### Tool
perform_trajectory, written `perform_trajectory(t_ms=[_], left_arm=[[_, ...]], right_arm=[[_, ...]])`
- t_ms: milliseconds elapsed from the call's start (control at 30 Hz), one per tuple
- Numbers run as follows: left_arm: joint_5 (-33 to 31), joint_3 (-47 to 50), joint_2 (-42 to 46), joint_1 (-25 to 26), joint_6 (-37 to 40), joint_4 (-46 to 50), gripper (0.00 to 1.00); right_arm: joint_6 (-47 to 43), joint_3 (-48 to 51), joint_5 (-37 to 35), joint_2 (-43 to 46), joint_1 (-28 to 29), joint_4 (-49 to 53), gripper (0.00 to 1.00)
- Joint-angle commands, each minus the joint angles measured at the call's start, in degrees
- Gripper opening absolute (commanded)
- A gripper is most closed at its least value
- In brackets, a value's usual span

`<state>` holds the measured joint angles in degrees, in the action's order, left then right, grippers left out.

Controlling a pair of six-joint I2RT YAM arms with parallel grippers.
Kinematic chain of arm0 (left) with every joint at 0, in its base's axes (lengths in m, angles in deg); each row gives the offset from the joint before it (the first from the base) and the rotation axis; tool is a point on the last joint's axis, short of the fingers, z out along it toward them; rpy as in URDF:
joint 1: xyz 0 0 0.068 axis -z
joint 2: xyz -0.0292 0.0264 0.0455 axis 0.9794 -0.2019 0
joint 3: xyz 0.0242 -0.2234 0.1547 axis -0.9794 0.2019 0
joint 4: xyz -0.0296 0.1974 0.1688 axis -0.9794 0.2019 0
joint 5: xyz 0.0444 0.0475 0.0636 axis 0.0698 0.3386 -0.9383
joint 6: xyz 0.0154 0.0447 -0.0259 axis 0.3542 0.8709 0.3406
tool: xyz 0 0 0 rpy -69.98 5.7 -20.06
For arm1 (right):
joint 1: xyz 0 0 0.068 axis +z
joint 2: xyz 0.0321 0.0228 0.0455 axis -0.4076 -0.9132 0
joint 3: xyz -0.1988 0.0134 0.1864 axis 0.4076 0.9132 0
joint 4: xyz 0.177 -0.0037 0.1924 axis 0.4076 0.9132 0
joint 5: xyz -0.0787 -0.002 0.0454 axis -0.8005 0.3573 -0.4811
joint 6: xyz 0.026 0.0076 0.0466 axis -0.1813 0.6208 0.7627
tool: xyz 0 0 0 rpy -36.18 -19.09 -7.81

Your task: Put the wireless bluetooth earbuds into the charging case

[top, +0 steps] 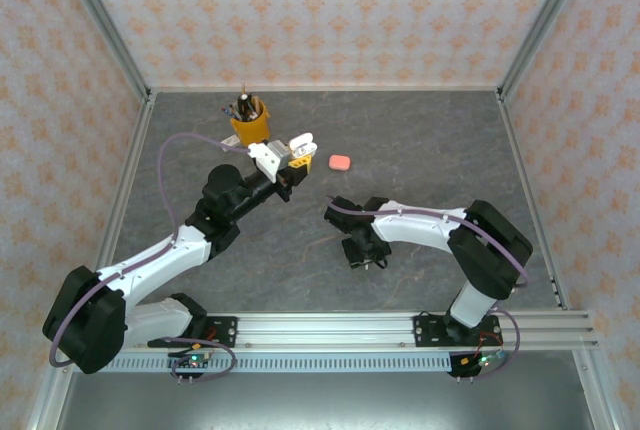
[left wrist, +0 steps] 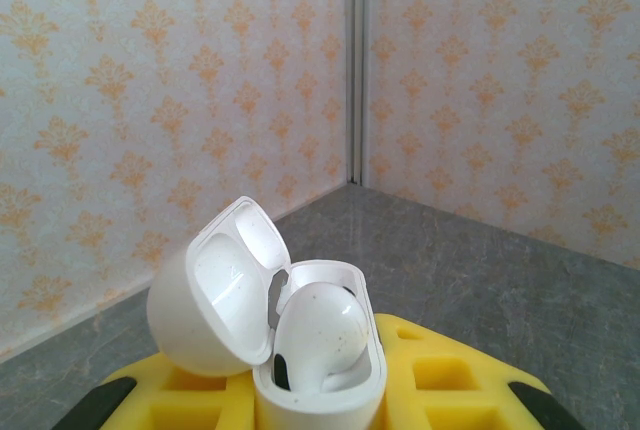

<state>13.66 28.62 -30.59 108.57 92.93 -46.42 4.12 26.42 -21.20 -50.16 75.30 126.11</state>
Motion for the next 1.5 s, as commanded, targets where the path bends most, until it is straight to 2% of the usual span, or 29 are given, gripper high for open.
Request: perform_trajectory(t_ms=[0, 800, 1233, 1467], left_arm=[[-0.3, -0.4, 0.3, -0.4, -0.9, -2.7, 0.00], [0.1, -0.6, 0.7, -0.5, -1.1, -2.0, 0.00], [1.6, -2.2, 1.1, -0.5, -1.2, -0.6, 0.00], [3.4, -3.3, 1.9, -0.5, -0.8, 0.6, 0.00]], right_arm=[[0.0, 1.1, -1.1, 0.3, 0.3, 0.6, 0.39], [0.1, 1.9, 1.9, 0.1, 0.3, -1.6, 0.31], [3.7, -2.0, -4.4, 13.6, -0.2, 2.2, 0.28], [0.8, -10.5, -11.1, 22.6, -2.2, 2.9, 0.28]])
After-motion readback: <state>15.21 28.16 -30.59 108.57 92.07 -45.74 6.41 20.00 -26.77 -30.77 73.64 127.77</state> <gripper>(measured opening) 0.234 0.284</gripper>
